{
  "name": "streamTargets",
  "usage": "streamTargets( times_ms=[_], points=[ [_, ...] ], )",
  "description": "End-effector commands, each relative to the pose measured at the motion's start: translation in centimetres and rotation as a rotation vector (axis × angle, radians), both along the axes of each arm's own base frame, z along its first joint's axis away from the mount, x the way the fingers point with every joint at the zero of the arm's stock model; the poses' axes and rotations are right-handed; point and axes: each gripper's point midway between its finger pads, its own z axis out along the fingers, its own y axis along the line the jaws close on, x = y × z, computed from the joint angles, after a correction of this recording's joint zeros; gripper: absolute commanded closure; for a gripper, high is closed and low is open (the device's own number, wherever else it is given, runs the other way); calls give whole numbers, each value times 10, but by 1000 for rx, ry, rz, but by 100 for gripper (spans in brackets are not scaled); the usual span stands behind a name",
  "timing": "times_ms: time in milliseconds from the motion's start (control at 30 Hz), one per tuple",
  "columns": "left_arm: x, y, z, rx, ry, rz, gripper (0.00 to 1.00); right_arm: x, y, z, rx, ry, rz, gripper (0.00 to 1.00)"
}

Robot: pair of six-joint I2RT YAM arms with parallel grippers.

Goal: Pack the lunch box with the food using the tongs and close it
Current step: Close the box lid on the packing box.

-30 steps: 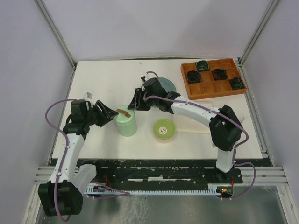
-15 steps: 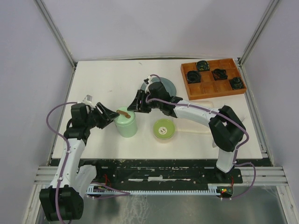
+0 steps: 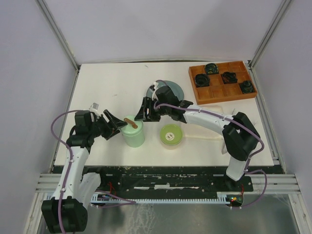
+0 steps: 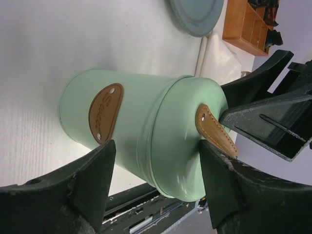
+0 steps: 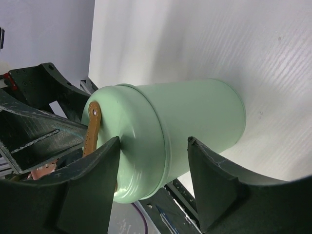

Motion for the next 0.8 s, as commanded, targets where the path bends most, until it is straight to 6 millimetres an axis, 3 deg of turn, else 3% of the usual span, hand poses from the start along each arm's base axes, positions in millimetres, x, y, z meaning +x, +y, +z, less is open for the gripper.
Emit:
streamTargets(
  times_ms=[0,233,400,533,667,767],
  points=[
    [-13,-8,4,-37,28,-38,27,-5,-9,27,-1,-48,-3,35],
    [-27,-11,-10,-50,62,-53,32,-22,-16,10,-15,2,39,35],
    [-33,-14,-12,-68,72,-69,23,-32,-22,6,-14,21,56,34],
    [-37,-24,-7,-122,64,-119,23,-39,-27,-7,-32,57,50,35],
    [-42,-28,-8,-149,65,-155,45,-44,-31,-17,-25,51,56,40],
    [-43,-27,-12,-131,62,-148,50,-44,-31,-15,-19,32,71,41]
  ],
)
